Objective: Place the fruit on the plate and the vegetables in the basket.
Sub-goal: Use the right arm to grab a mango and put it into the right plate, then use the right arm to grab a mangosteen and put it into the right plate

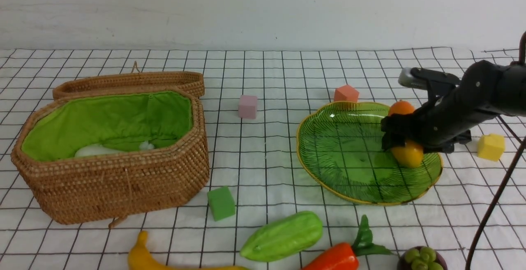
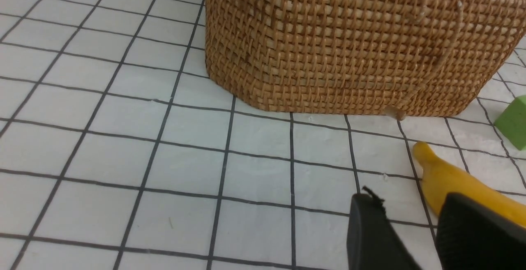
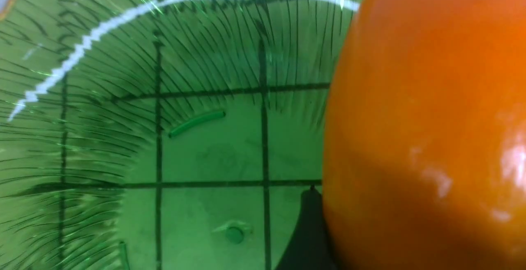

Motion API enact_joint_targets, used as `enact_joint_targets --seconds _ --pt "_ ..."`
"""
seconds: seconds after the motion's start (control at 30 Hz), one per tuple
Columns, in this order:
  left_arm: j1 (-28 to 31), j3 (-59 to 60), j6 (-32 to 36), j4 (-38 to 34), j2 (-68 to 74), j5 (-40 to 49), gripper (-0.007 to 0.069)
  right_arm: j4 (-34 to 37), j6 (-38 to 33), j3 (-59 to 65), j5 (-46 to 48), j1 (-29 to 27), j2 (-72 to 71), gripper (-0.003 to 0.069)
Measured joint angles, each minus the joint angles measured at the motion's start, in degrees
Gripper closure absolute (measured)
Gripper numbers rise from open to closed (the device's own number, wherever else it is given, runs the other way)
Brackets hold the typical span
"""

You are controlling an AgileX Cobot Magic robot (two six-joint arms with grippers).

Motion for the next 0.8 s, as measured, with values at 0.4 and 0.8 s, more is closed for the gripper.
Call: enact_joint_targets --seconds 0.4,0.8 --pt "0.0 0.0 0.0 0.0 0.0 0.0 0.0386 -2.9 0.0 -0.4 6.1 0.0 -6.3 -0.0005" --pt "0.0 0.0 0.0 0.0 0.0 0.0 0.0386 2.1 -3.7 24.5 13.9 7.5 -32.4 0.0028"
